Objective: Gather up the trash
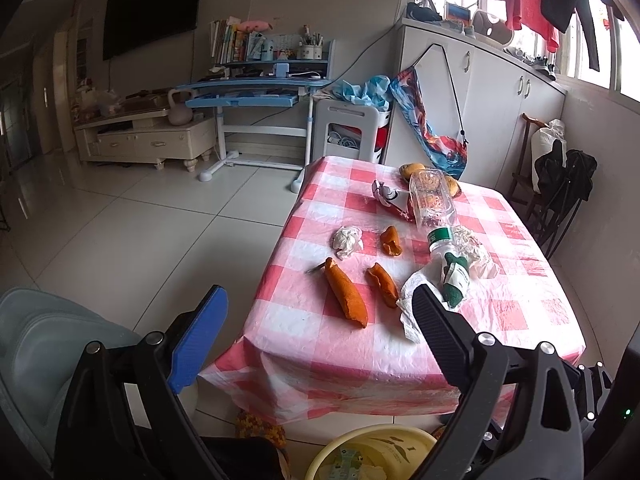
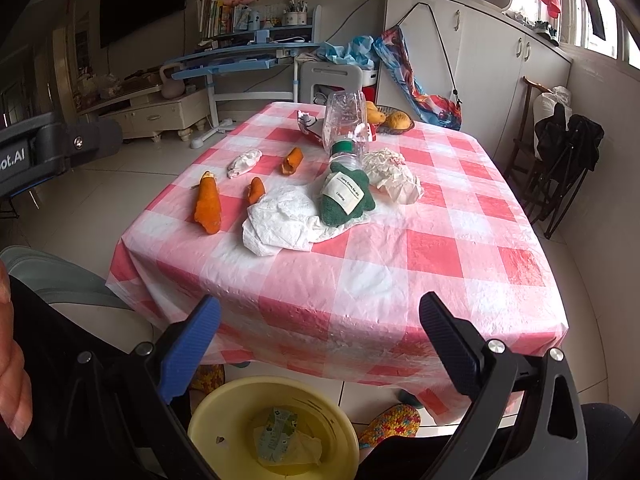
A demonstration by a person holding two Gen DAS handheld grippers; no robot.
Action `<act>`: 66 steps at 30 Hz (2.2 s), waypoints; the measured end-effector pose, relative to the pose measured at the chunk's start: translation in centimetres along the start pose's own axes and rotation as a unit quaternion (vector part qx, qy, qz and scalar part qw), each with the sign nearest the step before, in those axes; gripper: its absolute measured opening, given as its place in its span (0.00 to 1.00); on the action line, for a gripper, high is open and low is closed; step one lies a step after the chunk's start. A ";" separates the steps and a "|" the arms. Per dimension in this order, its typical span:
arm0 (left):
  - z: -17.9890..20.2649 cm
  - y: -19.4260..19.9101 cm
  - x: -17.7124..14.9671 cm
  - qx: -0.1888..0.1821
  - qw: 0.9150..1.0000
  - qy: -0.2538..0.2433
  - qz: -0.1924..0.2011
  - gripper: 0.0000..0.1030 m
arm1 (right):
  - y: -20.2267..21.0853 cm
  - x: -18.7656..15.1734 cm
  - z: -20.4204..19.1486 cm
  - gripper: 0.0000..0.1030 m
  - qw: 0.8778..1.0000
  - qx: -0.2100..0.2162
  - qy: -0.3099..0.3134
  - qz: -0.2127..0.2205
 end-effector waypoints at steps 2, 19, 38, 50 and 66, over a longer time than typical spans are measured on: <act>0.0 0.0 0.0 0.000 1.000 0.000 0.000 0.87 | 0.0 0.0 0.0 0.92 1.000 0.000 0.000 0.000; 0.1 0.0 -0.1 -0.001 1.000 -0.002 0.000 0.87 | 0.1 0.1 0.1 0.92 1.000 0.000 0.000 0.000; 0.2 0.0 0.0 -0.001 1.000 -0.003 0.000 0.88 | 0.1 0.2 0.2 0.92 1.000 -0.001 -0.001 0.001; 0.6 0.0 -0.3 -0.004 1.000 -0.010 0.001 0.88 | 0.4 0.7 0.1 0.92 1.000 -0.004 0.001 0.007; 0.7 0.0 -0.3 -0.004 1.000 -0.011 0.001 0.88 | 0.5 0.6 -0.1 0.93 1.000 -0.004 0.002 0.007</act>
Point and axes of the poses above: each gripper's, at about its wrist camera, not at the fingertips, and y roughly against the way its jaws point, z to its right, x to its top, the point moved 1 cm from there along -y, roughly the way its jaws point, and after that the axes turned 8 degrees about z, right-handed, at the moved point
